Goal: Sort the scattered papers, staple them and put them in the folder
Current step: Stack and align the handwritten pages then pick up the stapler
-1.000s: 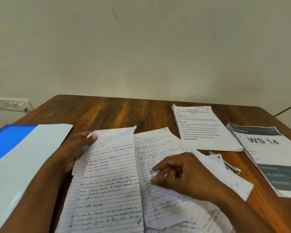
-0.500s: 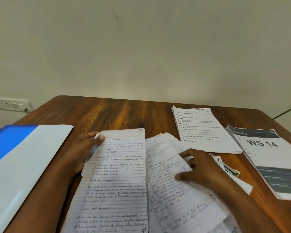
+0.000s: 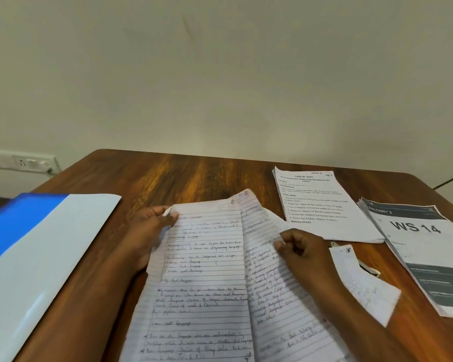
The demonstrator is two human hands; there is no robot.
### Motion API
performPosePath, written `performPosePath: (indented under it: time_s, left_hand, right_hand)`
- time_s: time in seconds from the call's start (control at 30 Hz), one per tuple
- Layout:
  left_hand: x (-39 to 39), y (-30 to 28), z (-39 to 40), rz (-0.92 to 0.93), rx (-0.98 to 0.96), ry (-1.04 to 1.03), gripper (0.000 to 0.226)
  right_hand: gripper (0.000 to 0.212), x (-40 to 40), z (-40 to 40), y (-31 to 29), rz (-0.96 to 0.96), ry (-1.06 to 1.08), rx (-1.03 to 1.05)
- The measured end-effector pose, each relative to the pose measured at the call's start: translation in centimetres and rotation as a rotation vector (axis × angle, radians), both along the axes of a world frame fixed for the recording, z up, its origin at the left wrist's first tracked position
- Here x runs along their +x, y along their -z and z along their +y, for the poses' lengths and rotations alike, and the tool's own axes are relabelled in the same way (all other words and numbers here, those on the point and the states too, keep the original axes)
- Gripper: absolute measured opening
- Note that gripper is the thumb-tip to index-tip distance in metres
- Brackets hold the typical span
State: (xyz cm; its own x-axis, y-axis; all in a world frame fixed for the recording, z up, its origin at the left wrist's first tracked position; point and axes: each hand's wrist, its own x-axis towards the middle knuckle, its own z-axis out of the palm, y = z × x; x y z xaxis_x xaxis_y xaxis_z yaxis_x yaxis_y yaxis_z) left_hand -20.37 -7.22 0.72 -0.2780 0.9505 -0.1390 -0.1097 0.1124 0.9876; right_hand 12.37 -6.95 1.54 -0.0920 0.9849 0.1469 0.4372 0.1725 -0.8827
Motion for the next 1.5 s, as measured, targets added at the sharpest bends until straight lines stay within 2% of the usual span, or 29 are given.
performPosePath:
  time_s: [0.13, 0.17, 0.23, 0.43, 0.6, 0.8, 1.0, 1.1, 1.2, 1.33, 1.4, 1.5]
  left_hand:
    - [1.3, -0.7, -0.2, -0.094, 0.061, -0.009, 0.018]
    - [1.5, -0.8, -0.3, -0.13, 0.073, -0.007, 0.019]
    - [1.8, -0.9, -0.3, -0.19, 0.09, -0.007, 0.019]
    - [2.7, -0.9, -0.4, -0.239, 0.124, 0.005, 0.022]
    - [3.2, -1.0, -0.5, -0.194, 0.146, -0.01, 0.019]
    - [3.9, -1.0, -0.4, -0.094, 0.194, -0.077, 0.009]
    - [5.4, -1.0, -0.7, -0.059, 0.253, -0.178, 0.027]
    - [6.2, -1.4, -1.2, -0.122, 0.266, -0.167, 0.039]
    - [6.9, -1.9, -1.6, -0.21, 0.206, -0.1, 0.039]
    - [7.1, -1.9, -2.1, -0.32, 0.081, 0.171, 0.041]
    - [7.3, -1.6, -2.2, -0.248, 0.081, 0.255, 0.04]
    - [7.6, -1.3, -2.2, -0.162, 0.105, 0.25, 0.041]
  right_hand:
    - [0.009, -0.8, -0.7, -0.4, 0.42, 0.038, -0.154]
    - [0.008, -0.9, -0.8, -0.4, 0.495, 0.047, -0.182]
    - [0.008, -0.8, -0.7, -0.3, 0.53, 0.061, -0.207]
    - [0.007, -0.6, -0.3, 0.3, 0.488, 0.034, -0.259]
    - [0.015, -0.7, -0.7, -0.2, 0.501, -0.016, -0.282]
    - [0.023, -1.5, -1.5, -0.5, 0.388, -0.054, -0.194]
    - [0.019, -2.4, -3.0, 0.3, 0.033, -0.103, 0.052]
    - [0.023, -2.6, -3.2, 0.6, -0.045, -0.122, 0.086]
    - [0.018, -2.5, -3.0, 0.8, -0.06, -0.117, 0.076]
    - [0.014, -2.2, -2.5, 0.6, -0.011, -0.059, 0.082]
    - [0.014, -2.1, -2.3, 0.4, 0.023, -0.027, 0.099]
    - [0.015, -2.2, -2.5, 0.0, 0.055, -0.019, 0.12]
